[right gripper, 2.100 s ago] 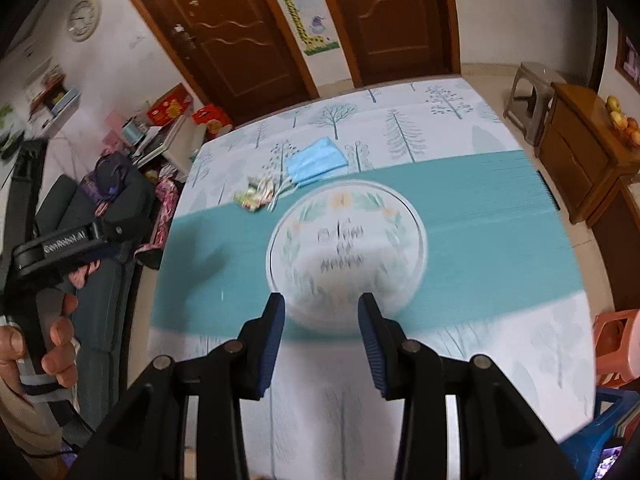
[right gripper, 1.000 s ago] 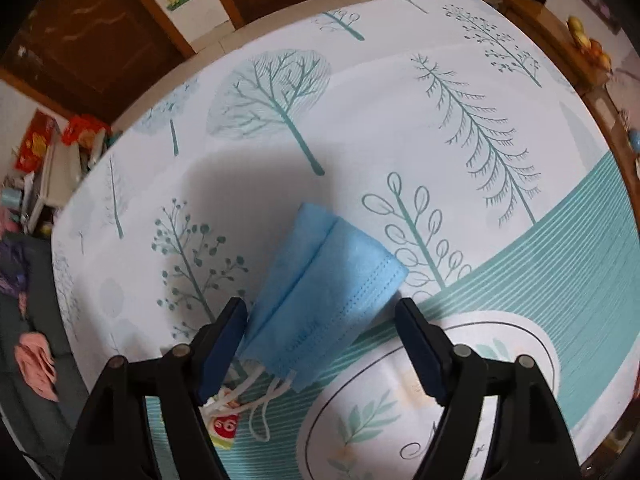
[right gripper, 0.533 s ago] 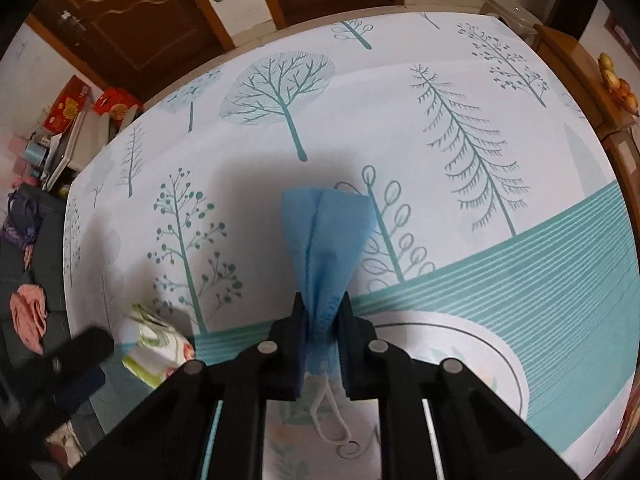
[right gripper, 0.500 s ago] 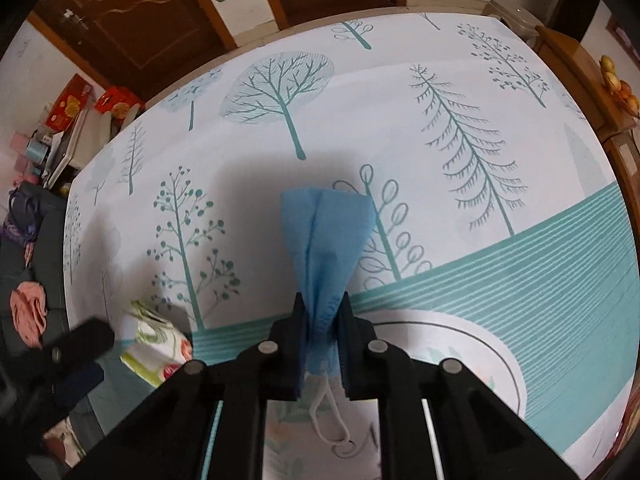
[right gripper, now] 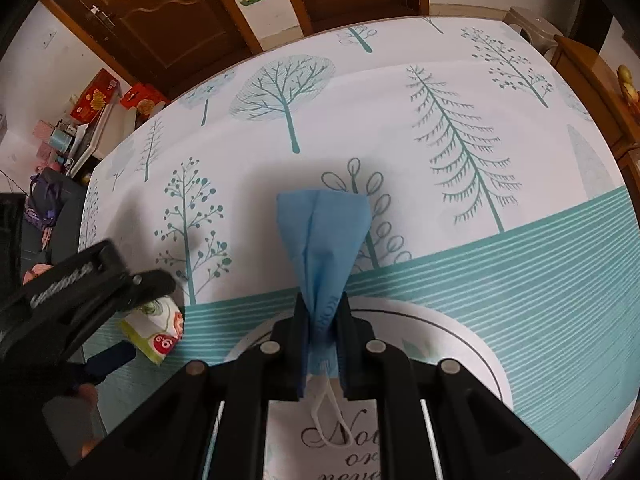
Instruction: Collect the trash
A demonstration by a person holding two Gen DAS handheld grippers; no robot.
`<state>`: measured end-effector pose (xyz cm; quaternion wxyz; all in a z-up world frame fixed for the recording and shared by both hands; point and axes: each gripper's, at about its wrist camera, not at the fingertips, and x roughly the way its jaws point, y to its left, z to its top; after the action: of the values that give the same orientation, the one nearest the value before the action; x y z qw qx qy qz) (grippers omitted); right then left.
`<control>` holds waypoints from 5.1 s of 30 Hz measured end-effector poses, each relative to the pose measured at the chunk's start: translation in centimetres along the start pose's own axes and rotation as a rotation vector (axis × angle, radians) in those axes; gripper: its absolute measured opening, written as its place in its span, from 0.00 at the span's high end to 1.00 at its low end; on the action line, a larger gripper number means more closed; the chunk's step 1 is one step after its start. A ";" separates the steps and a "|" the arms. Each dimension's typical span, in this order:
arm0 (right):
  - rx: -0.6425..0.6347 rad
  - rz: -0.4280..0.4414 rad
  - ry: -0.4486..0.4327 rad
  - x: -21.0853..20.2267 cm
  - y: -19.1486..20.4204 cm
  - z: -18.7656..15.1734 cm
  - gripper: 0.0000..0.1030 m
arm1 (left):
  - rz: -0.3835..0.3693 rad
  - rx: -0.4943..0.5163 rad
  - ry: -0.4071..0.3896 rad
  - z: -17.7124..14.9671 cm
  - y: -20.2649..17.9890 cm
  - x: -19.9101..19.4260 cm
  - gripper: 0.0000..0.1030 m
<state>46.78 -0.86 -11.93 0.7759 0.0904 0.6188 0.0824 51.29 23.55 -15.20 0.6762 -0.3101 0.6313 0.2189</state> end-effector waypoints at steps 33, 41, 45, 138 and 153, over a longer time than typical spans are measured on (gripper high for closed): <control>-0.089 0.144 -0.025 -7.3 -4.0 -12.6 0.89 | -0.158 0.480 -0.033 -15.8 4.2 -6.9 0.89; -0.105 0.200 -0.030 -12.4 -9.0 -22.4 0.89 | -0.210 0.574 -0.014 -27.3 7.6 -10.3 0.89; -0.121 0.210 -0.028 -14.8 -11.9 -27.4 0.89 | -0.222 0.612 -0.012 -33.3 8.9 -11.3 0.89; -0.096 0.055 -0.125 -14.2 -17.9 -47.6 0.30 | -0.112 0.785 -0.206 -55.4 19.6 -9.2 0.06; -0.152 0.049 -0.238 -24.7 -16.2 -45.3 0.29 | -0.087 0.681 -0.394 -55.0 18.7 -18.6 0.06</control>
<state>-2.56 -20.71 -2.37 0.8462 0.0555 0.5121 0.1366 -3.11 0.37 0.00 0.8572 -0.0466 0.5122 0.0238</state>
